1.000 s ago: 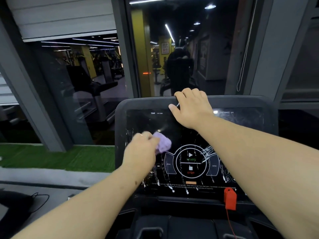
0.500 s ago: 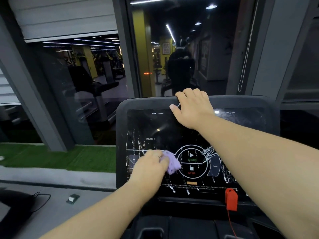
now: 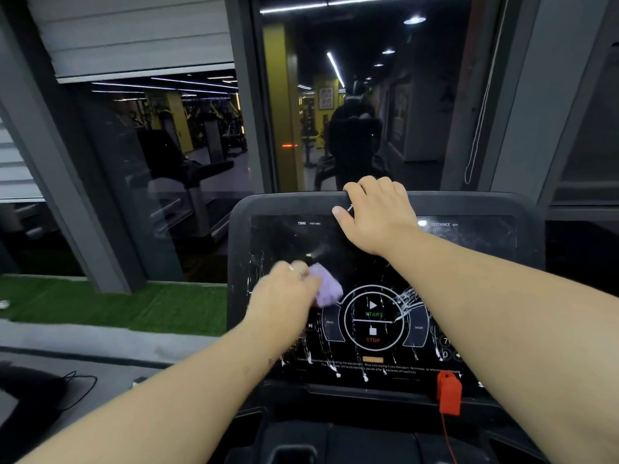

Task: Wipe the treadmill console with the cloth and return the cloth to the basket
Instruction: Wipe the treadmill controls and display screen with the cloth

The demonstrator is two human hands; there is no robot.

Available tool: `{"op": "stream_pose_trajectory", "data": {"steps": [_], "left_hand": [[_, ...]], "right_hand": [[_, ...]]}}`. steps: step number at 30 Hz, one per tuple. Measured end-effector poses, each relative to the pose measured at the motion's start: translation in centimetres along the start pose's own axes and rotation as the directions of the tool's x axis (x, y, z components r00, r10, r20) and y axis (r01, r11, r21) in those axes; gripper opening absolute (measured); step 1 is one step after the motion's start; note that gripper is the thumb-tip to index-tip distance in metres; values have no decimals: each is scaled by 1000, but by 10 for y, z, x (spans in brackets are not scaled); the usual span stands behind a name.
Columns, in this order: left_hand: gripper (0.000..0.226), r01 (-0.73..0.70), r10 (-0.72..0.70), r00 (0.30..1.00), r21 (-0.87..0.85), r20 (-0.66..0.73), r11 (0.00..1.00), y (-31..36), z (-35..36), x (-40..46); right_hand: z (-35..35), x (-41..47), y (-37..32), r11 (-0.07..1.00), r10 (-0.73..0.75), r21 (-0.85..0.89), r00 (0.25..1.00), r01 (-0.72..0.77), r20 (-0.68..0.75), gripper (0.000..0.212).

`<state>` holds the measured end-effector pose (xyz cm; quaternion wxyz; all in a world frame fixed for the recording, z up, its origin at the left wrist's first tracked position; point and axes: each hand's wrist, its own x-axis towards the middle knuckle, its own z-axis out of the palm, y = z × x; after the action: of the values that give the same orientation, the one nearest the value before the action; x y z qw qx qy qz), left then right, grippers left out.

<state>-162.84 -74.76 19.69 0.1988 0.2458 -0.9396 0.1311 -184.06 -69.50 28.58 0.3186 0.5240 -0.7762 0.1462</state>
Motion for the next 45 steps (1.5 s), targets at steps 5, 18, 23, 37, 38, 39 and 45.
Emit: {"op": "stream_pose_trajectory", "data": {"steps": [5,18,23,37,38,39,45], "left_hand": [[43,-41,42,999,-28,25,999,27,9,-21],[42,-111,114,992,-68,46,992,15,20,-20],[27,177,-201,974,-206,-101,962,16,14,-5],[48,-64,59,995,-50,-79,997,34,25,-18],[49,-94,91,993,-34,-75,995,30,23,-19],[48,-86,84,994,-26,-70,996,20,17,-17],[25,263,-299,923,-167,-243,950,-41,4,-7]], "right_hand": [[0,0,0,1000,2,2,1000,-2,-5,56],[0,0,0,1000,-1,11,1000,1,-8,55],[3,0,1,1000,6,18,1000,-5,-19,55],[1,0,0,1000,4,13,1000,-4,-19,54],[1,-1,0,1000,0,14,1000,0,-19,54],[1,-1,0,1000,-3,17,1000,3,-17,54],[2,0,1,1000,1,15,1000,-1,-26,54]]}}
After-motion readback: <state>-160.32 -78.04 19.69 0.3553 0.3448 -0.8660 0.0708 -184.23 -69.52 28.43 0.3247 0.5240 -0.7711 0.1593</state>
